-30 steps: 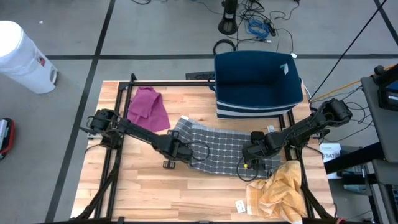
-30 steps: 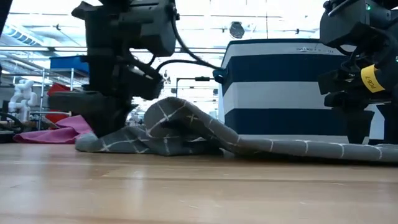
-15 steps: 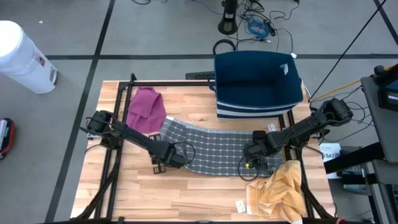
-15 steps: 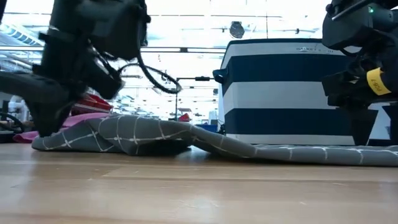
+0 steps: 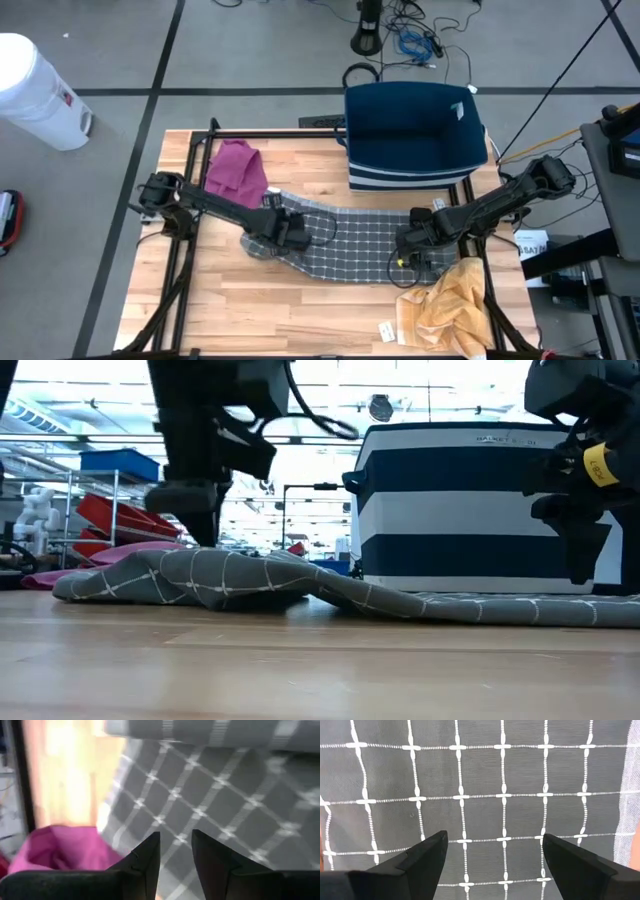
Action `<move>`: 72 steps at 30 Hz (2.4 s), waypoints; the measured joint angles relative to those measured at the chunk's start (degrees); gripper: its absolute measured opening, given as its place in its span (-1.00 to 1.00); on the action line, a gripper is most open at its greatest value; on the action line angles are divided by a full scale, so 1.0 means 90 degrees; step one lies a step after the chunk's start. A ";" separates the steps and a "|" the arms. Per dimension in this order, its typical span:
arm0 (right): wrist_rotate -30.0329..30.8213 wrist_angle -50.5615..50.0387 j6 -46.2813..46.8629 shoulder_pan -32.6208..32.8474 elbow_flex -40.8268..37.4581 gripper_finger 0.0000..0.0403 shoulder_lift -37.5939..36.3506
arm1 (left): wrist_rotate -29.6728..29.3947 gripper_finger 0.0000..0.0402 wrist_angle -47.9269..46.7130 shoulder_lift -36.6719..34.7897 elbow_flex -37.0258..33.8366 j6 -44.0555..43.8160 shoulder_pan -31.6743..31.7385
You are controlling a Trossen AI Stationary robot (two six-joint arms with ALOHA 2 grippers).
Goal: Fold towel
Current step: Fold the gray checkered towel
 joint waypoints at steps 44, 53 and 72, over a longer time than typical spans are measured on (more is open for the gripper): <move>0.0169 0.0208 0.0041 0.0002 0.0019 0.56 -0.0039 | 0.2670 -0.41 0.0491 -0.0649 -0.1993 -0.0392 0.1062; 0.0357 0.0112 -0.0066 0.0002 0.0129 0.56 -0.0039 | 0.1892 -0.41 0.0326 -0.1251 -0.1954 -0.1170 0.0647; -0.0716 -0.0038 0.0049 0.0202 0.0775 0.56 -0.0039 | 0.2351 -0.41 0.4300 -0.0901 -0.1642 0.0450 0.0546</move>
